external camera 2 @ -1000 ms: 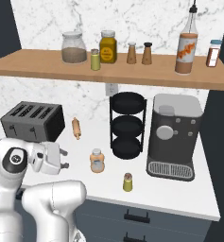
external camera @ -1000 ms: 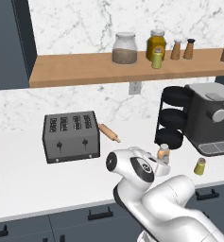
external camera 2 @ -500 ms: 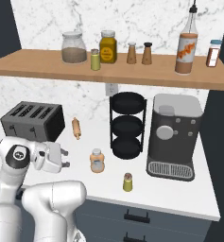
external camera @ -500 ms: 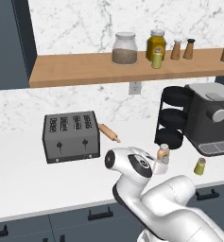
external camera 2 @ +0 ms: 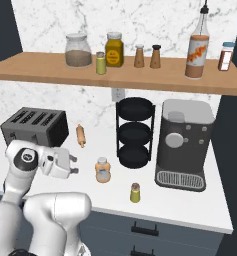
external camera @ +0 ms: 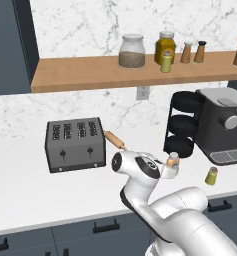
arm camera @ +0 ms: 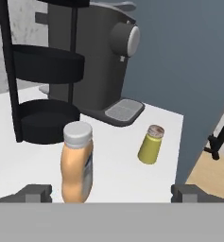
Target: Put the shaker and condiment bottle from the counter next to their counterparts in the cabinet.
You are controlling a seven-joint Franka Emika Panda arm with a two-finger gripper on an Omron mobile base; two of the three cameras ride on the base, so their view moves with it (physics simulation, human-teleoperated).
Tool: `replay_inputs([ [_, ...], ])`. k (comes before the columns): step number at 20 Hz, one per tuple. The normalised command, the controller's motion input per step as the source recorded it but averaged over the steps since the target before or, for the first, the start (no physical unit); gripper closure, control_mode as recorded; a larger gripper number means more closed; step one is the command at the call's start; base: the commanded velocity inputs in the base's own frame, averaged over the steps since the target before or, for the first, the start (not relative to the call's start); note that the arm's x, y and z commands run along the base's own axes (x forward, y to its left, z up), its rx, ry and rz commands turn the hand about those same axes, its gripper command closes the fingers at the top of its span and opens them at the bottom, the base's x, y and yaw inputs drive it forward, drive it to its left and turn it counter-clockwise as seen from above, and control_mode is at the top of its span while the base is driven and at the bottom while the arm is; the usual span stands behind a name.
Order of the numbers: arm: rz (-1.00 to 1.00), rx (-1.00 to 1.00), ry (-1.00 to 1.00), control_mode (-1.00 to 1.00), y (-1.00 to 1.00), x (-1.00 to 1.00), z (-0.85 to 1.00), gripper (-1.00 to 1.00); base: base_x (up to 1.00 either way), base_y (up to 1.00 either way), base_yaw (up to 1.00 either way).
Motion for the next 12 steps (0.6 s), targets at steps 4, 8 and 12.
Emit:
replay_inputs([
  [4, 0.00, 0.00, 0.00, -1.00, -0.32, 0.11, -0.19, -1.00, 0.00, 0.00, 0.00],
  [8, 0.01, 0.00, 0.00, -1.00, -0.35, 0.05, -0.23, -1.00, 0.00, 0.00, 0.00],
  [12, 0.03, 0.00, 0.00, -1.00, -0.35, 0.00, -0.28, -1.00, 0.00, 0.00, 0.00],
])
